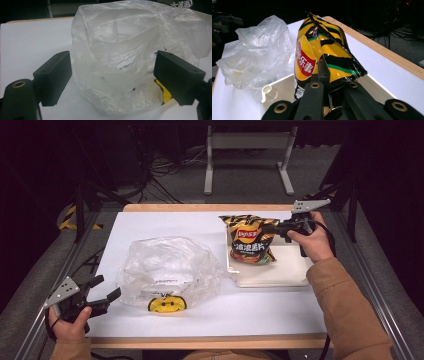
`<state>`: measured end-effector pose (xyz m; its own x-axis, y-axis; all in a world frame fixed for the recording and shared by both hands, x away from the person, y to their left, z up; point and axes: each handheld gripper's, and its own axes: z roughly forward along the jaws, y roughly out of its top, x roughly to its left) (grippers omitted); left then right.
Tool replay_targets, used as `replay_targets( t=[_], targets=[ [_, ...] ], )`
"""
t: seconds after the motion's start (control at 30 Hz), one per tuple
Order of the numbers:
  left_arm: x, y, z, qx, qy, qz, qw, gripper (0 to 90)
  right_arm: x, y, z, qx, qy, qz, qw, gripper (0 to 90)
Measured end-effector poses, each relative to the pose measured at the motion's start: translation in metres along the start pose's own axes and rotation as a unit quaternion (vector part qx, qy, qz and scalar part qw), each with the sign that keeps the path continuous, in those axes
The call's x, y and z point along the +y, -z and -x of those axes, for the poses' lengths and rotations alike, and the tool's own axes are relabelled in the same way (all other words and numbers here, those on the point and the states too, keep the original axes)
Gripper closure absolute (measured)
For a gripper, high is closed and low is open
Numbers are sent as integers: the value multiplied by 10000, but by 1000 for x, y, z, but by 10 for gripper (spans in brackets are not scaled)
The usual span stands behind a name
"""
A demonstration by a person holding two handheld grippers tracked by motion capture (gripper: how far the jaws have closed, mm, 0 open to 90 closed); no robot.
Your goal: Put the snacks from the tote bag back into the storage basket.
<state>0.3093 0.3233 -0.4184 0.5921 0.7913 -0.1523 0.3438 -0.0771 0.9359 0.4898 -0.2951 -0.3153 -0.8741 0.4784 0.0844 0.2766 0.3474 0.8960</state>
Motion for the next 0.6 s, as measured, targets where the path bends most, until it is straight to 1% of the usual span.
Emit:
replay_targets(
  t=[0.2,0.33,0.5,0.6],
  targets=[
    [-1,1,1,19,-11,-23,10000,156,-2,-7,5,100,-98,-28,9999,889],
    [-1,0,0,14,-10,-18,10000,155,-2,-10,8,20,-117,-67,9999,877],
    [0,-3,0,-35,-42,-44,10000,155,-1,-13,13,-367,-100,-123,9992,833],
    [1,-5,0,-46,-43,-41,10000,155,-2,-15,15,-662,-56,-120,9977,785]
  ],
)
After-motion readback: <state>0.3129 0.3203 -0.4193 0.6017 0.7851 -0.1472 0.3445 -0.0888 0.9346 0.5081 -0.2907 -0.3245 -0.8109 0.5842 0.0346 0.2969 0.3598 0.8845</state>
